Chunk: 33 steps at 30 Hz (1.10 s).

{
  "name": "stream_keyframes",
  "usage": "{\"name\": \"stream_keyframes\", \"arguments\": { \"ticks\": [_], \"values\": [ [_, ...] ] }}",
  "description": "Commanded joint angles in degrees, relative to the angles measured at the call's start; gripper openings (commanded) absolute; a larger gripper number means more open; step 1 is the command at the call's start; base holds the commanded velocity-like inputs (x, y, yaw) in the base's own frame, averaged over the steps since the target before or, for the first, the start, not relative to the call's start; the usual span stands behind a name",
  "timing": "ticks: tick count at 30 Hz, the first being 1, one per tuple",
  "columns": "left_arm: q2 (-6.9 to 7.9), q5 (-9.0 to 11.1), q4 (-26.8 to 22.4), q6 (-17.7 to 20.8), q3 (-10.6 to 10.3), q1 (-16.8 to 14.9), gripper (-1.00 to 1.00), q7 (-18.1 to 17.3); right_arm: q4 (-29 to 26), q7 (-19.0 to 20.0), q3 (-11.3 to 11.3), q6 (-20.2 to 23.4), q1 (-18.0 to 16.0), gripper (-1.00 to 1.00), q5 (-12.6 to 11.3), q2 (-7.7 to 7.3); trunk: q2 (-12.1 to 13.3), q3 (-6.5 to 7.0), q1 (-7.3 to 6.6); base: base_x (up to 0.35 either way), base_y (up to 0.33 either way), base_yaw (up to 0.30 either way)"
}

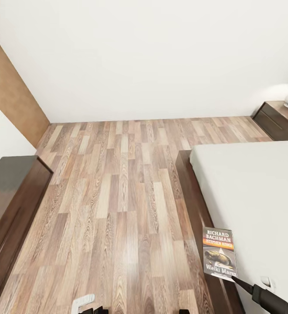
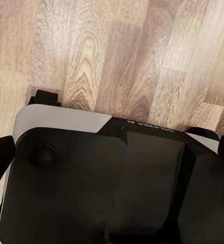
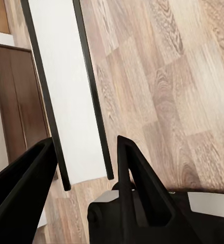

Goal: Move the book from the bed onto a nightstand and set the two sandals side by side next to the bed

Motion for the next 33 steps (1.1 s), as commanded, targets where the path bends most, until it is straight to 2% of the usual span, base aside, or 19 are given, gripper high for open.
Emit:
{"name": "stream_keyframes", "arguments": {
  "ticks": [1,12,19,33],
  "values": [
    [0.02,0.47,0.11,-0.08,-0.03,-0.04,1.00,-0.30,-0.03,0.30,-0.12,0.44,-0.03,-1.00,-0.05,-0.01,-0.09,-0.08,0.03,0.000,0.000,0.049],
    [0.02,0.47,0.12,-0.09,-0.03,-0.04,1.00,-0.30,-0.07,0.41,-0.12,0.70,-0.04,-1.00,0.01,-0.03,-0.09,-0.08,0.03,0.000,0.000,0.199],
    [0.02,0.47,0.11,-0.08,-0.03,-0.04,1.00,-0.30,-0.07,0.09,-0.12,0.51,-0.04,-1.00,-0.05,-0.09,-0.09,0.07,0.03,0.000,0.000,0.030],
    [0.02,0.47,0.12,-0.06,-0.03,-0.04,1.00,-0.30,-0.06,0.22,-0.12,0.99,-0.04,-1.00,0.03,-0.09,-0.09,1.30,0.03,0.000,0.000,0.001]
  ]
}}
